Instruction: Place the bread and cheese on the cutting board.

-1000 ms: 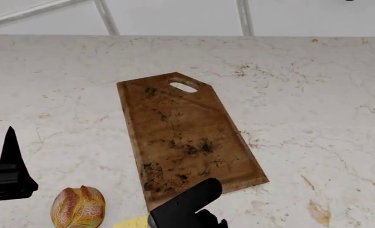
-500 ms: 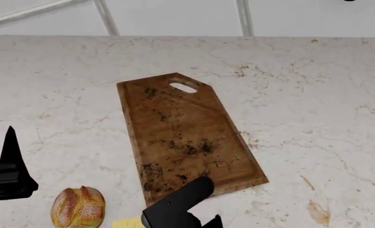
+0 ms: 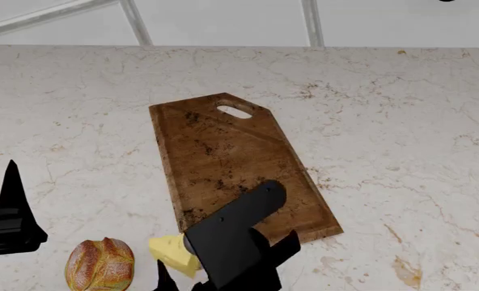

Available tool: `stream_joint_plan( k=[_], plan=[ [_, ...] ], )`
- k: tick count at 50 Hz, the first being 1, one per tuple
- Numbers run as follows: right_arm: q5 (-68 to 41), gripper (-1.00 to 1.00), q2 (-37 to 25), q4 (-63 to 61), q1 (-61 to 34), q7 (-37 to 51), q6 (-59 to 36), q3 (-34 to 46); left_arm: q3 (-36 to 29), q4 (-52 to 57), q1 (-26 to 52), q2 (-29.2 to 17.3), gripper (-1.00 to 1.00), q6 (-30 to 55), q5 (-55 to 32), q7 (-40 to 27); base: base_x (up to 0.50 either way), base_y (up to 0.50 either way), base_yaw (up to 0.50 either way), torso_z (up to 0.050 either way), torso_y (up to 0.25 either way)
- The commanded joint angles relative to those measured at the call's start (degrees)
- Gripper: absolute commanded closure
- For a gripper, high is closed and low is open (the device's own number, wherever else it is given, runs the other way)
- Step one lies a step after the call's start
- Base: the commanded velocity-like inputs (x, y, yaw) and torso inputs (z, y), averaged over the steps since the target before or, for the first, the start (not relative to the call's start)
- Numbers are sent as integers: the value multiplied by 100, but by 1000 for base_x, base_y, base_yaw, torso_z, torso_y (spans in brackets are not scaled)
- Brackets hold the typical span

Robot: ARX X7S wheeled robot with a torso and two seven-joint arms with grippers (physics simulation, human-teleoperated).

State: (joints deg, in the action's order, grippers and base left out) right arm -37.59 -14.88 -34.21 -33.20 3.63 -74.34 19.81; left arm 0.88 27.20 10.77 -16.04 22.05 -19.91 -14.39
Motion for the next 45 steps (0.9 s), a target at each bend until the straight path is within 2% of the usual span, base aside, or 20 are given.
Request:
stream_joint_plan(
  k=[1, 10, 25, 35, 45],
  plan=[
    [-4, 100, 14, 254, -812, 63, -359, -387, -7, 17, 6, -26, -100, 1, -26, -28, 0, 0, 0, 0, 0],
    [300, 100, -11, 1260, -1520, 66, -73, -559, -20, -33, 11, -41, -100, -26, -31, -37, 0, 0, 0, 0, 0],
    [1009, 100, -84, 3210, -2377, -44, 864, -333, 2, -140, 57, -56, -100, -72, -94, -40, 0, 0, 0, 0, 0],
    [1293, 100, -107, 4262, -2255, -15, 1627, -478, -24, -169, 64, -75, -100, -77, -97, -55, 0, 0, 0, 0, 0],
    [1329, 100, -14, 4593, -2091, -167, 1851, -270, -51, -113, 38, -100, -100, -62, -106, -84, 0, 0, 0, 0, 0]
  ],
)
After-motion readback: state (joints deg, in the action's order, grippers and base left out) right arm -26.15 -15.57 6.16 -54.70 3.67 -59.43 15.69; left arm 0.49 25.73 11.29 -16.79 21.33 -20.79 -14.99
